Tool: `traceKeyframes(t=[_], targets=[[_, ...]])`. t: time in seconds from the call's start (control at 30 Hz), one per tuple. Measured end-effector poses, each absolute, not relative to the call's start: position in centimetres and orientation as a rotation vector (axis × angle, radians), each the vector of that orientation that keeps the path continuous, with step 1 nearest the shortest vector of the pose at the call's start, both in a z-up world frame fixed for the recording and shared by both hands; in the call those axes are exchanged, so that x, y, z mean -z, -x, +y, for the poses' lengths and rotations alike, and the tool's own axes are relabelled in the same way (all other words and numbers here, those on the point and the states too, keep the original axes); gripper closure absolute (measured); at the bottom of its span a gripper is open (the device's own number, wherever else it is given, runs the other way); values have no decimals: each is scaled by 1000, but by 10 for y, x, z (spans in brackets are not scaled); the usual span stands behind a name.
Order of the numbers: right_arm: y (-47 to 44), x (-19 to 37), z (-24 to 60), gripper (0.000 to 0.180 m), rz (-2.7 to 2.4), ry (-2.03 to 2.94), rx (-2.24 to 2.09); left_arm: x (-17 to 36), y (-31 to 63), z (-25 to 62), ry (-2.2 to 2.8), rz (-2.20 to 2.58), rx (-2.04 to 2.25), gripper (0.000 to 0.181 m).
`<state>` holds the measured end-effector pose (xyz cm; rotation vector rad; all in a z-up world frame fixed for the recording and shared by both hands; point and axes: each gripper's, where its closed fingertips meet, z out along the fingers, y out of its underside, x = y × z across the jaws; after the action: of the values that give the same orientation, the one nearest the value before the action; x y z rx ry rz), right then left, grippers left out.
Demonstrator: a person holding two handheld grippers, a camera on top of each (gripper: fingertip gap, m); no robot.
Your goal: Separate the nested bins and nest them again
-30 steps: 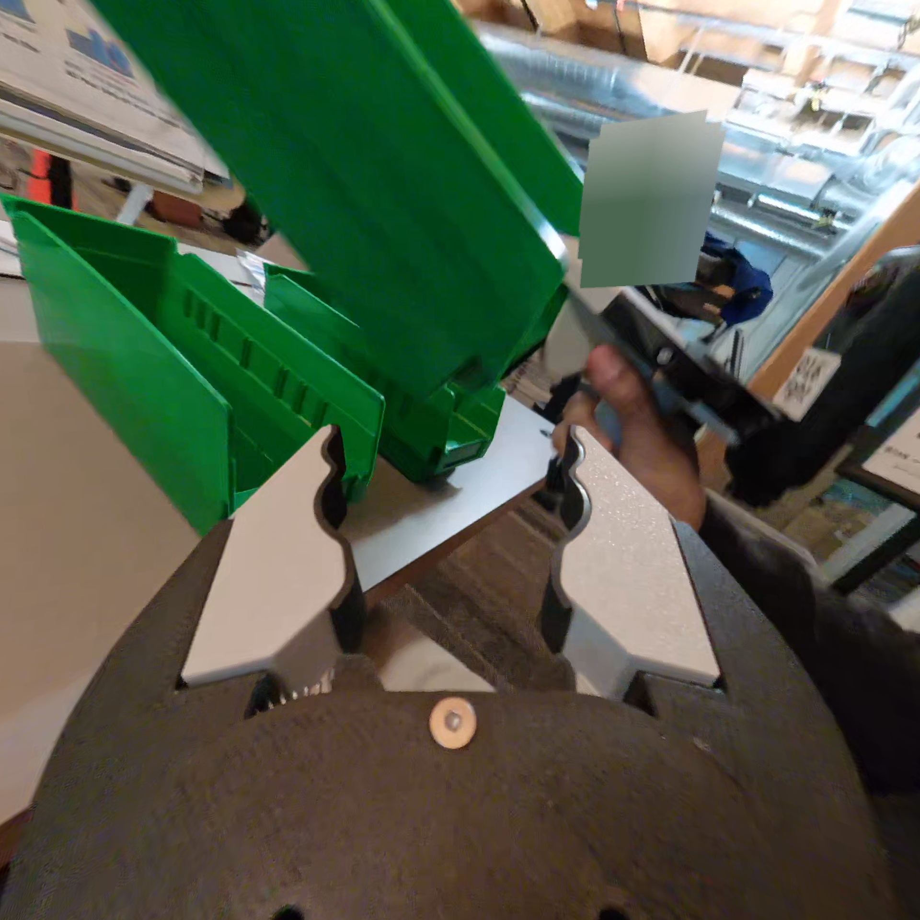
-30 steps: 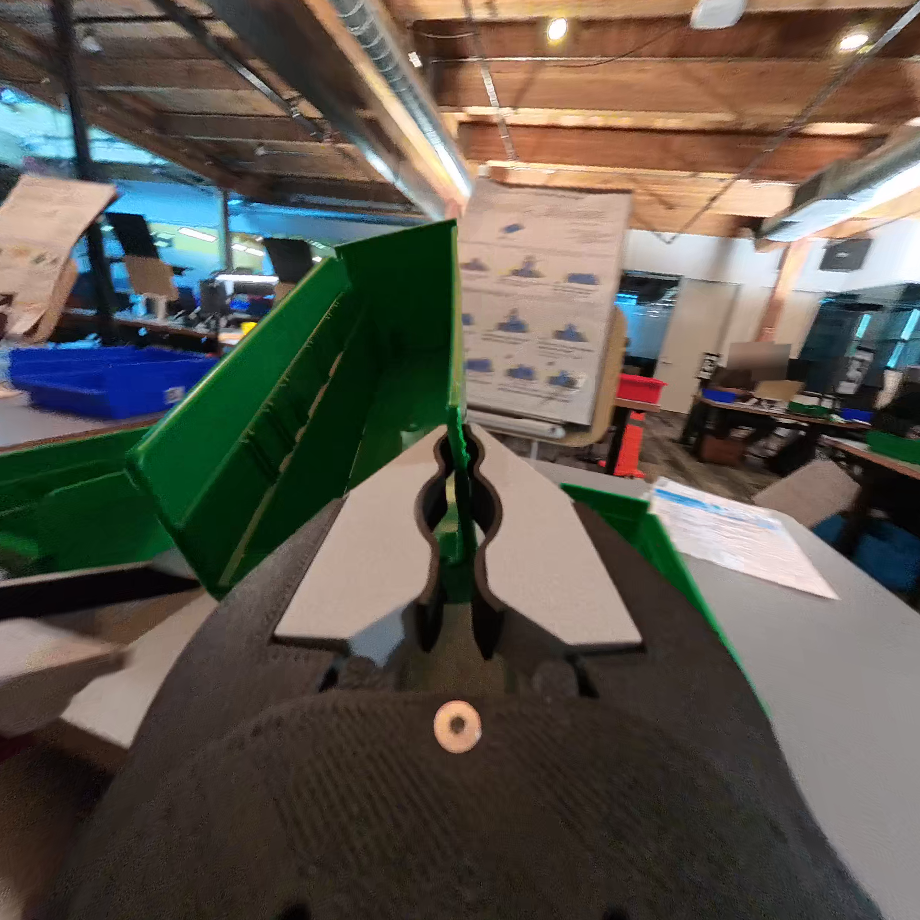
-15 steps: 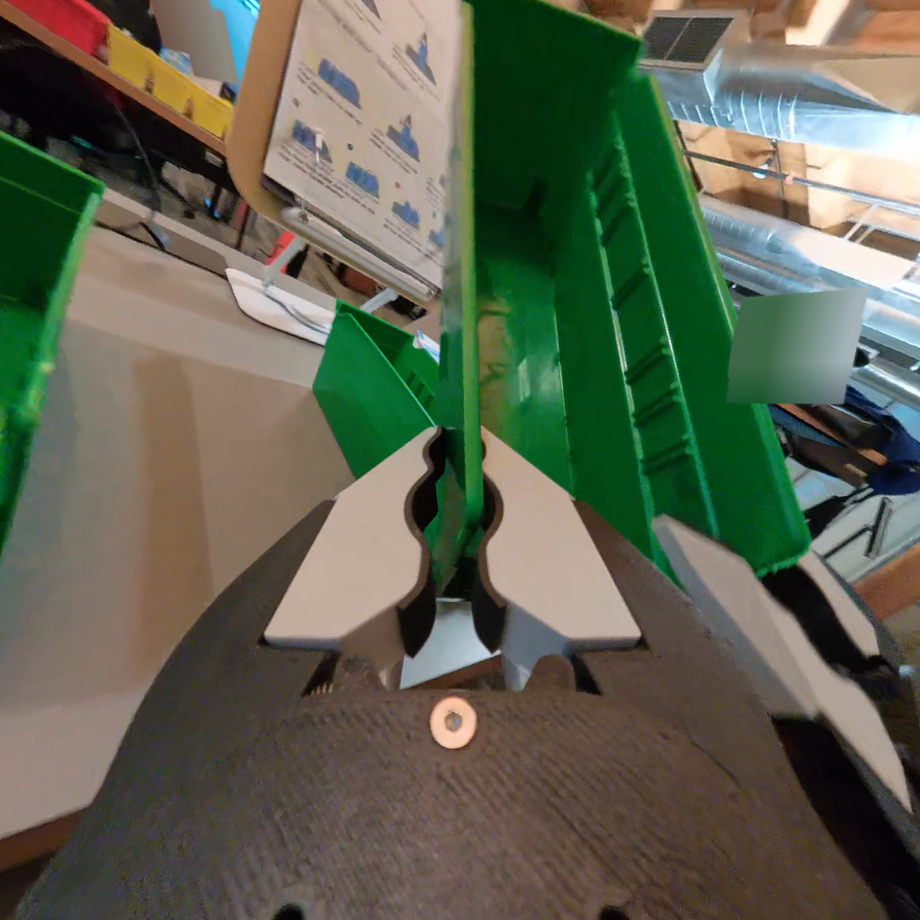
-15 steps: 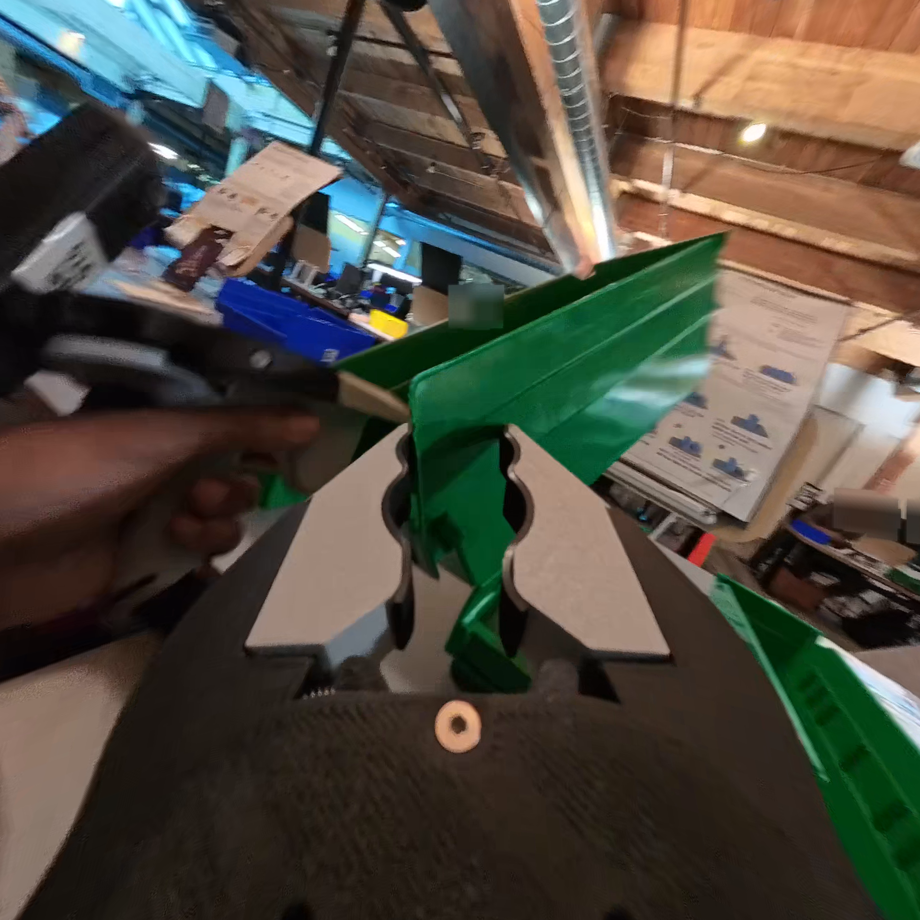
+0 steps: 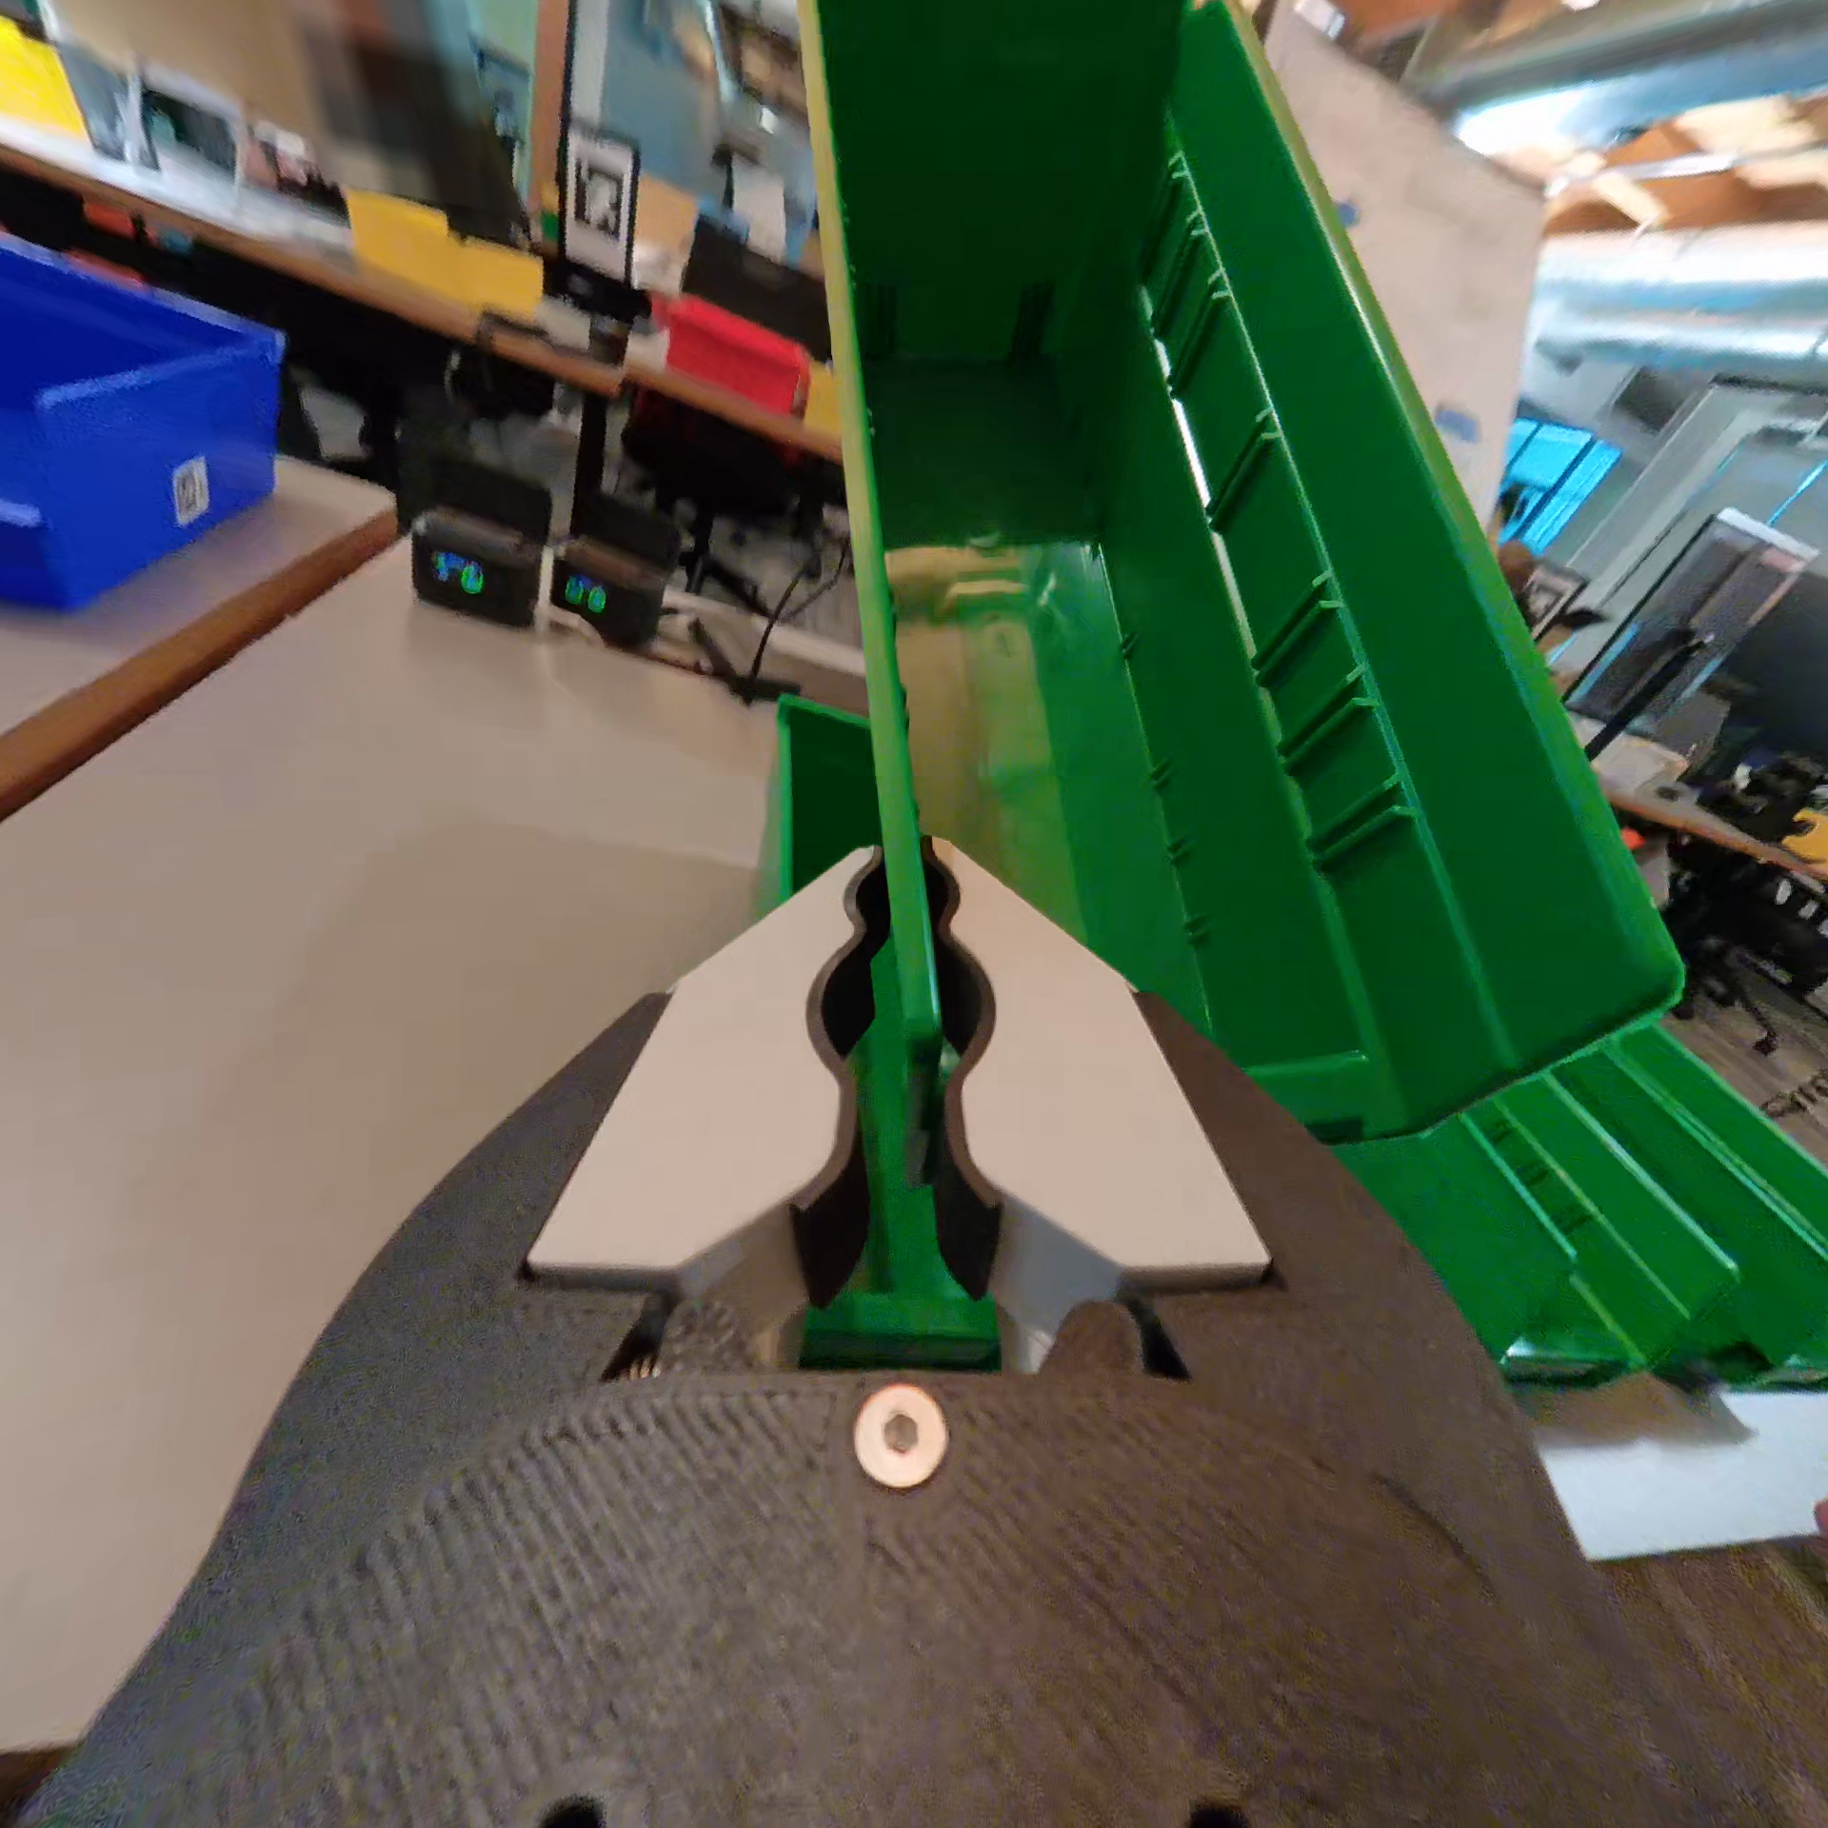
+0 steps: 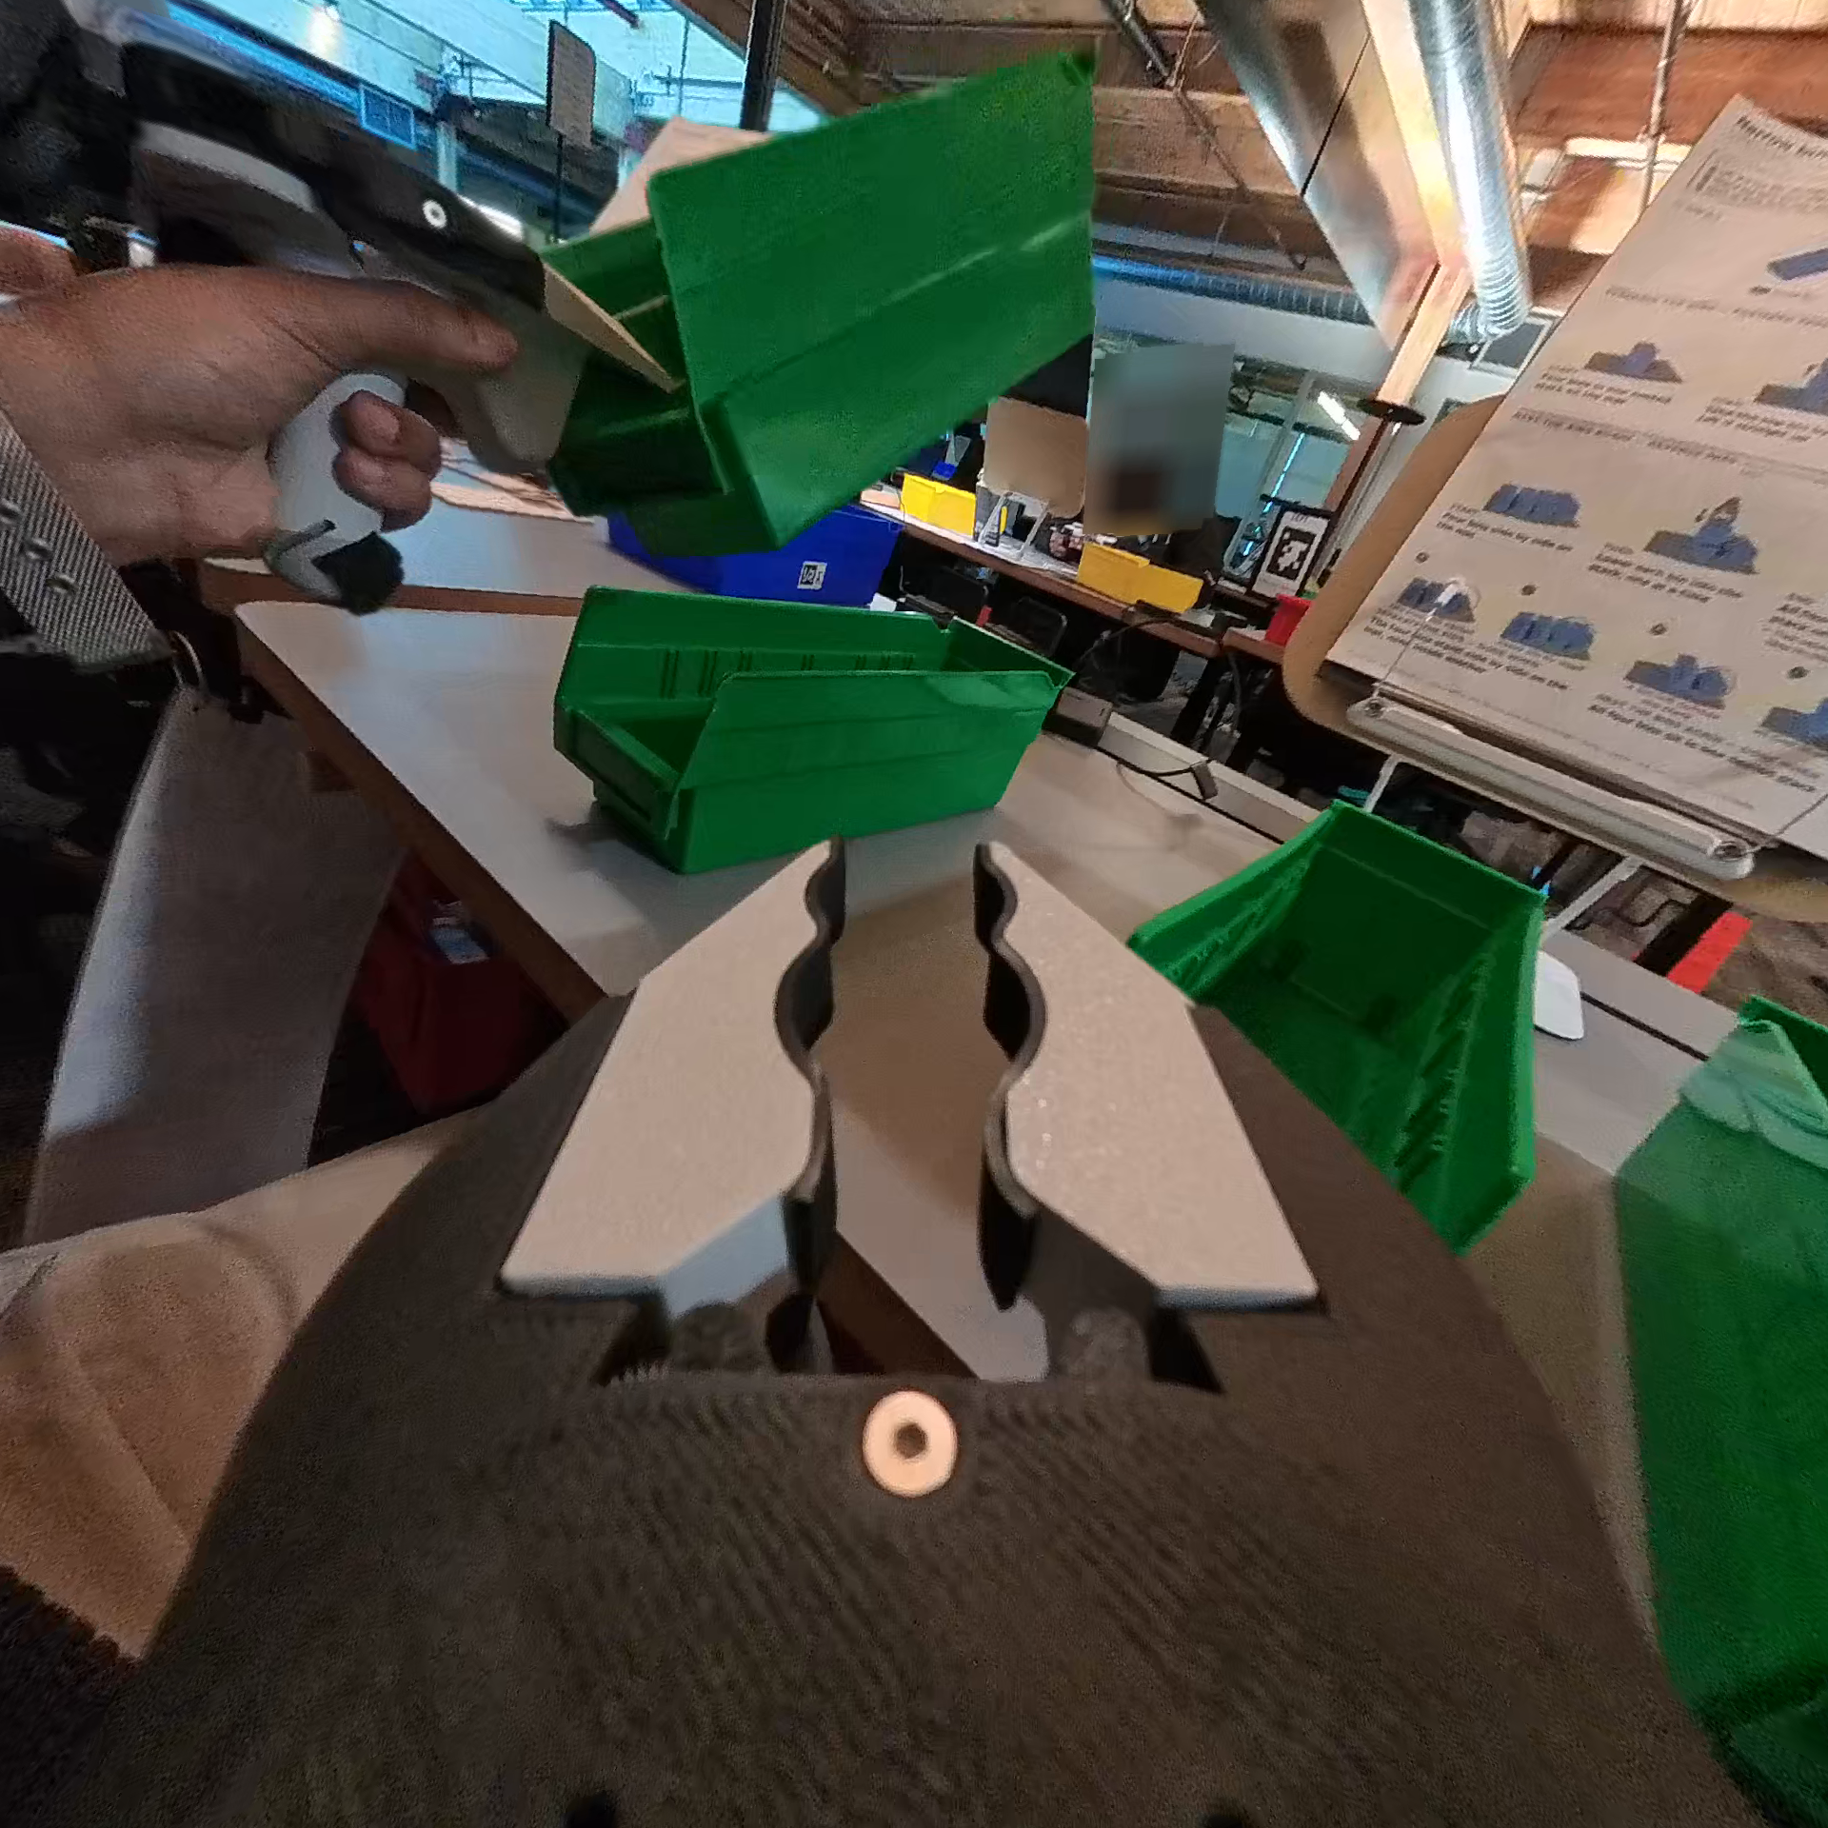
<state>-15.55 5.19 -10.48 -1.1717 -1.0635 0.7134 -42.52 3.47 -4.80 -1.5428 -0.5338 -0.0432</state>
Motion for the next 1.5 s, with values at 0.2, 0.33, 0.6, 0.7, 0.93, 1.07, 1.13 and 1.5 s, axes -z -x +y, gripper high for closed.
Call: traceKeyframes(t=[0.2, 0.33, 0.6, 0.7, 0.93, 1.07, 1.13, 1.5], targets=[[159, 110, 48, 159, -1101, 1165, -714, 80, 431, 38, 1739, -509, 57, 180], [158, 111, 50, 161, -1108, 1167, -715, 92, 424, 46, 1813, -482, 33, 180], [155, 115, 59, 161, -1096, 1216, -744, 101, 422, 47, 1913, -449, -56, 178], [155, 116, 60, 161, -1096, 1226, -753, 109, 424, 50, 1909, -474, -41, 177], [156, 118, 64, 162, -1098, 1245, -768, 123, 427, 54, 1923, -510, -7, 178], [156, 119, 66, 163, -1096, 1260, -777, 129, 428, 55, 1936, -517, -5, 178], [155, 119, 66, 163, -1094, 1264, -779, 129, 428, 56, 1936, -515, -5, 177], [155, 121, 67, 164, -1103, 1272, -779, 129, 426, 57, 1921, -492, -19, 177]])
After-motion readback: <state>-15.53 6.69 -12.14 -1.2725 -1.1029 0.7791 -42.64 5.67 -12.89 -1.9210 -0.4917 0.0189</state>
